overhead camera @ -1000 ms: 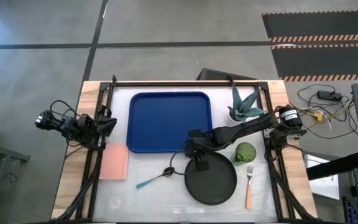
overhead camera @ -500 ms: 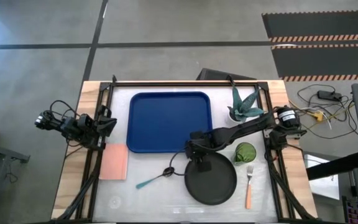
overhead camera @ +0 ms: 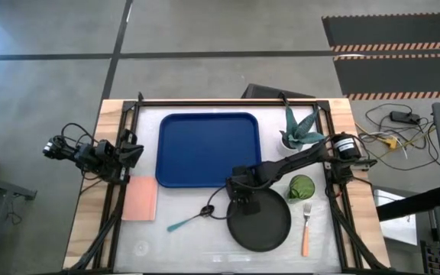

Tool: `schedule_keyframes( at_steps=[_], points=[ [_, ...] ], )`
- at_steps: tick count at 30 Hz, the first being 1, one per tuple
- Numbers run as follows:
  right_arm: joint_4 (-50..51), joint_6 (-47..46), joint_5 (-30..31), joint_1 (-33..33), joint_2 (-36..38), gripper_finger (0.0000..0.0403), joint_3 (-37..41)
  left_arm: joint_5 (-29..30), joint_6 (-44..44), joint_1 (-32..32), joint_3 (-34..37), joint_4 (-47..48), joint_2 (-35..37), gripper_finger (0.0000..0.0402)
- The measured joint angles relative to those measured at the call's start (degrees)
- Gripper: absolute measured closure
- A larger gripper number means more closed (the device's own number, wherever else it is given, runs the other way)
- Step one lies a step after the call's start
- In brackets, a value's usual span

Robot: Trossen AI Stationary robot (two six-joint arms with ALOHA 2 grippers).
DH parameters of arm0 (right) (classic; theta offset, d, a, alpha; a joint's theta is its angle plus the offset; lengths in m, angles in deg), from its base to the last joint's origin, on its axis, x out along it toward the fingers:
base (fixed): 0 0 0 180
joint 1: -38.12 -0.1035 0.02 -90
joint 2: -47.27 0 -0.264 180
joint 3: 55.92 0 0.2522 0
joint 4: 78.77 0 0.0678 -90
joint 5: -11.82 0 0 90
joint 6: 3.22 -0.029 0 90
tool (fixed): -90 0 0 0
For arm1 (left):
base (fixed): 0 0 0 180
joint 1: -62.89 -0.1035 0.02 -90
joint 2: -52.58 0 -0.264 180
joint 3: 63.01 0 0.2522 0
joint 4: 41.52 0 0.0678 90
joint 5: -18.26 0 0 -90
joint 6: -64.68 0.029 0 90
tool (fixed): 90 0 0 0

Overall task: Pick and place plate/cup/fork/spoon on tray
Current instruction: Put the black plate on the blue serving tray

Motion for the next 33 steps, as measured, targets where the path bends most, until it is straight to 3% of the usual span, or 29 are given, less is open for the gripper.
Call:
schedule_keyframes(
  at_steps=[6,15,22,33],
  points=[
    [0.1,-0.1,-0.5,0.0,-0.5,0.0277,0.0,0.0,0.0,0.0,0.0,0.0,0.0,0.0378],
    [0.0,-0.5,-5.3,0.0,-1.1,0.0385,-0.1,0.0,0.0,0.0,0.0,0.0,0.0,0.0378],
    [1.2,0.8,-6.0,0.1,0.5,0.039,-0.4,0.0,0.0,0.0,0.0,0.0,0.0,0.0378],
    [12.1,2.7,-6.3,0.5,0.8,0.0391,-6.2,0.0,0.0,0.0,0.0,0.0,0.0,0.0378]
  ],
)
